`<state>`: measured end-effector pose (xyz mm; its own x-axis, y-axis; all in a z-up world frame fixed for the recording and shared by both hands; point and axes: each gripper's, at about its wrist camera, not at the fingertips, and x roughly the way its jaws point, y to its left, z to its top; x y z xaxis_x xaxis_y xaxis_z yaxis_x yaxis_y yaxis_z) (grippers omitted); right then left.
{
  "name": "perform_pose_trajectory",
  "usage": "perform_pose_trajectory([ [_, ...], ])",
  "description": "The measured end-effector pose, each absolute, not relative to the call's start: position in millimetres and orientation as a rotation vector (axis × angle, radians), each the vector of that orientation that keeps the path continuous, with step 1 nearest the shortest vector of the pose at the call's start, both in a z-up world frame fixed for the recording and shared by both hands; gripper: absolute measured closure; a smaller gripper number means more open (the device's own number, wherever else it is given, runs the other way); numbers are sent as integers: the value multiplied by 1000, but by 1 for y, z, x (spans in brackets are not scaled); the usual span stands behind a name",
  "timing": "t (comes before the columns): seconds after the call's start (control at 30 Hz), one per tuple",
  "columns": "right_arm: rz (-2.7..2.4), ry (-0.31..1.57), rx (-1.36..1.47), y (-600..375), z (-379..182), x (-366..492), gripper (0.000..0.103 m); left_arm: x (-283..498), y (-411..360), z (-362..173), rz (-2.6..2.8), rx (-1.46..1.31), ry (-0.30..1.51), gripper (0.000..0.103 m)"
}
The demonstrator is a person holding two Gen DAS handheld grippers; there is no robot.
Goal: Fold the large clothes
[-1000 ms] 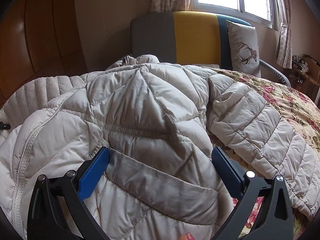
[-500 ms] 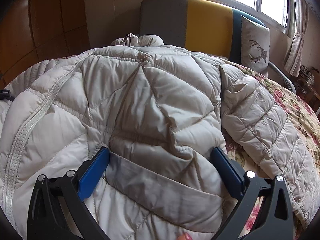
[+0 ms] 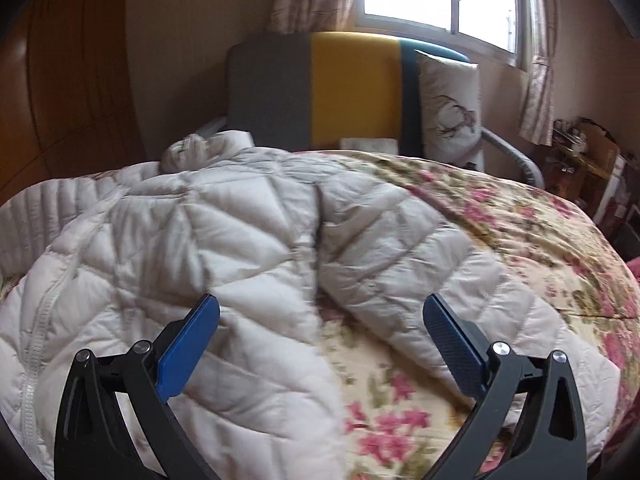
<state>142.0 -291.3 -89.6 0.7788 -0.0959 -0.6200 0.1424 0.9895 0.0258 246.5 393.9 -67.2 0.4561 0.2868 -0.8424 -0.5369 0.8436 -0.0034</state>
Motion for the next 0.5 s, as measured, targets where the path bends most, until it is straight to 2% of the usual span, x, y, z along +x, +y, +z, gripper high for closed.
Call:
perform_pose_trajectory([
  [0.07, -232, 700, 93, -324, -95, 142, 2, 244, 412, -73, 438, -412, 1011, 3],
  [0.17, -381, 791, 113, -359, -111, 145, 2, 237, 449, -90, 225, -809, 1056, 3],
  [0.2, -415, 818, 118, -368, -116, 144, 2, 228, 469, -95, 196, -1005, 1025, 3],
  [0.27, -478, 873, 108, -386, -129, 146, 2, 213, 490, -96, 210, -1194, 933, 3],
  [0.37, -539, 928, 8, -403, -149, 150, 2, 192, 512, -77, 322, -1220, 808, 4],
  [0.5, -498, 901, -47, -434, -157, 163, 2, 168, 525, -52, 425, -1136, 697, 4],
])
